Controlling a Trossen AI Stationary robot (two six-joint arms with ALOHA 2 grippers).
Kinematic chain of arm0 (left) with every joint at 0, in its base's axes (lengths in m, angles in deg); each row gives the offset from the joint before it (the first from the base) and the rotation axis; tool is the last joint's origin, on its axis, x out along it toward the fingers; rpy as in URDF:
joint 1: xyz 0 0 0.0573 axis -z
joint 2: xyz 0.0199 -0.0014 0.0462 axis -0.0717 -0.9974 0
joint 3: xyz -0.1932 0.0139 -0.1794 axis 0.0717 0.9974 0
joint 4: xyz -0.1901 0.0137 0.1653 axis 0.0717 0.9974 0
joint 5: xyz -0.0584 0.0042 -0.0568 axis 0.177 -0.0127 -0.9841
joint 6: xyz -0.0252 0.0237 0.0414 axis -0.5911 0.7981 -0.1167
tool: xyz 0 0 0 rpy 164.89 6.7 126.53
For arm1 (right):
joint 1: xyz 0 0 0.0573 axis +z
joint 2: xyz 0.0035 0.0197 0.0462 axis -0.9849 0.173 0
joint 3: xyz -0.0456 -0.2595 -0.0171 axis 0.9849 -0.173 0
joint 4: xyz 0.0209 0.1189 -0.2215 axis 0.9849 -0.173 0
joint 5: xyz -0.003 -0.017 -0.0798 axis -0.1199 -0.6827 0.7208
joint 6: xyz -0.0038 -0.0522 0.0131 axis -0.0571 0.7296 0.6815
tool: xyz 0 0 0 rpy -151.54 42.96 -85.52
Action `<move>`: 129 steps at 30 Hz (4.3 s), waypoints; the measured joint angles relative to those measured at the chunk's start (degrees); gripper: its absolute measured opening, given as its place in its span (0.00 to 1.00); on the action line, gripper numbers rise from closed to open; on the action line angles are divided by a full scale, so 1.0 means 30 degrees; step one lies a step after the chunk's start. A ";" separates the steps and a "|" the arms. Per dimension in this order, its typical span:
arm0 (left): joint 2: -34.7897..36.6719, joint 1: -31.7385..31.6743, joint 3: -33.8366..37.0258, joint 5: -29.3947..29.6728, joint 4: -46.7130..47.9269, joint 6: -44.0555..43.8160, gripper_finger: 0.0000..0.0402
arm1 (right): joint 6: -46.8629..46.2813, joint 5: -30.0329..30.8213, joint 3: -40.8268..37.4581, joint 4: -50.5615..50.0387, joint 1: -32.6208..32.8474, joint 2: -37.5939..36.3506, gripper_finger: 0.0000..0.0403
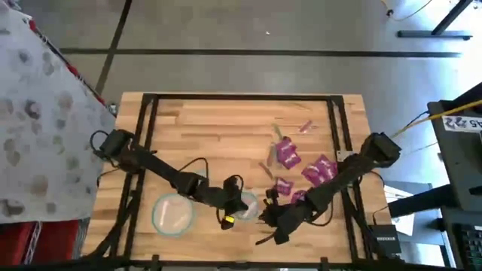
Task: Sort candy
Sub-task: Close the top small transparent bin, then open the bottom small transparent bin
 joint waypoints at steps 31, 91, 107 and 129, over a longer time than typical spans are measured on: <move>-0.1089 -0.0009 -0.0037 0.0256 -0.0173 0.0298 0.01 | -0.2883 0.2627 0.0029 -0.2664 -0.2276 -0.1177 0.00; -0.0552 -0.8935 -0.0175 0.7806 0.5690 0.3564 0.01 | -0.4386 0.5736 0.0015 -0.6232 0.0449 -0.3714 0.00; 0.6912 -1.1718 0.0123 1.1178 1.2438 0.4822 0.01 | -0.5042 0.6933 0.0000 -0.6079 0.1298 -0.3707 0.00; 1.0420 0.2535 0.0065 0.7623 2.1417 -0.5205 0.22 | -0.4744 0.7458 -0.0007 -0.4577 0.1272 -0.2483 0.00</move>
